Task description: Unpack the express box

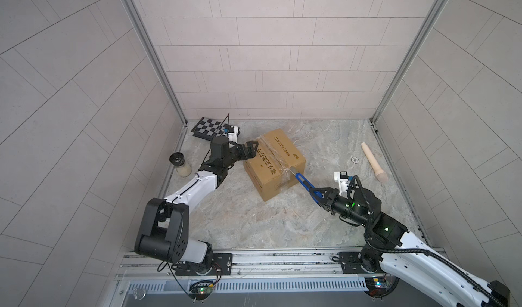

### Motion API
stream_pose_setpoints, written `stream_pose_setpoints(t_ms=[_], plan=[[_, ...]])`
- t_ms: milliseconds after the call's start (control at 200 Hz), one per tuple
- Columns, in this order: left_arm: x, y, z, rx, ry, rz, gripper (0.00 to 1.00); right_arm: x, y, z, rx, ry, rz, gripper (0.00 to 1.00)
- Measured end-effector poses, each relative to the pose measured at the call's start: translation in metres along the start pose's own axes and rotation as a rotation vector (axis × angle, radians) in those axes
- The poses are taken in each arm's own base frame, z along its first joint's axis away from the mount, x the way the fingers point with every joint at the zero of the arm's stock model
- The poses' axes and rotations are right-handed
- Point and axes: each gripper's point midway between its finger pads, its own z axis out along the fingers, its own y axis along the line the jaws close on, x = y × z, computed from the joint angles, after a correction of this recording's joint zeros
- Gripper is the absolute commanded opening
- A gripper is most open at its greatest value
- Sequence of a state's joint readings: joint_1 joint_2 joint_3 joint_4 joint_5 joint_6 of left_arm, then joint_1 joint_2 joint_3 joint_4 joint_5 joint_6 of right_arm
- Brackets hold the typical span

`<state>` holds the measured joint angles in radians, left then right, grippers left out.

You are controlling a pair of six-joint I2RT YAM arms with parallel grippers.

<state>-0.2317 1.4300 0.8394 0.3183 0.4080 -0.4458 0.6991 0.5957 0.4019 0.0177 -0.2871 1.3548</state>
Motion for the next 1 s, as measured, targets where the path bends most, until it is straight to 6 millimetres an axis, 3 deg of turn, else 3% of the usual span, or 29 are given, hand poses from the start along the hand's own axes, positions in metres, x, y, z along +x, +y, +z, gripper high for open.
stream_pose_setpoints(t_ms=[295, 766, 996], plan=[[0.005, -0.004, 0.0, 0.012, -0.003, -0.003, 0.99, -0.005, 0.005, 0.008, -0.023, -0.011, -0.006, 0.0], [0.011, -0.012, -0.002, 0.017, 0.02, -0.015, 1.0, -0.006, 0.007, -0.006, -0.038, 0.047, 0.014, 0.0], [-0.002, -0.009, -0.022, -0.059, -0.006, -0.041, 1.0, 0.001, 0.009, -0.006, -0.036, 0.095, 0.016, 0.0]])
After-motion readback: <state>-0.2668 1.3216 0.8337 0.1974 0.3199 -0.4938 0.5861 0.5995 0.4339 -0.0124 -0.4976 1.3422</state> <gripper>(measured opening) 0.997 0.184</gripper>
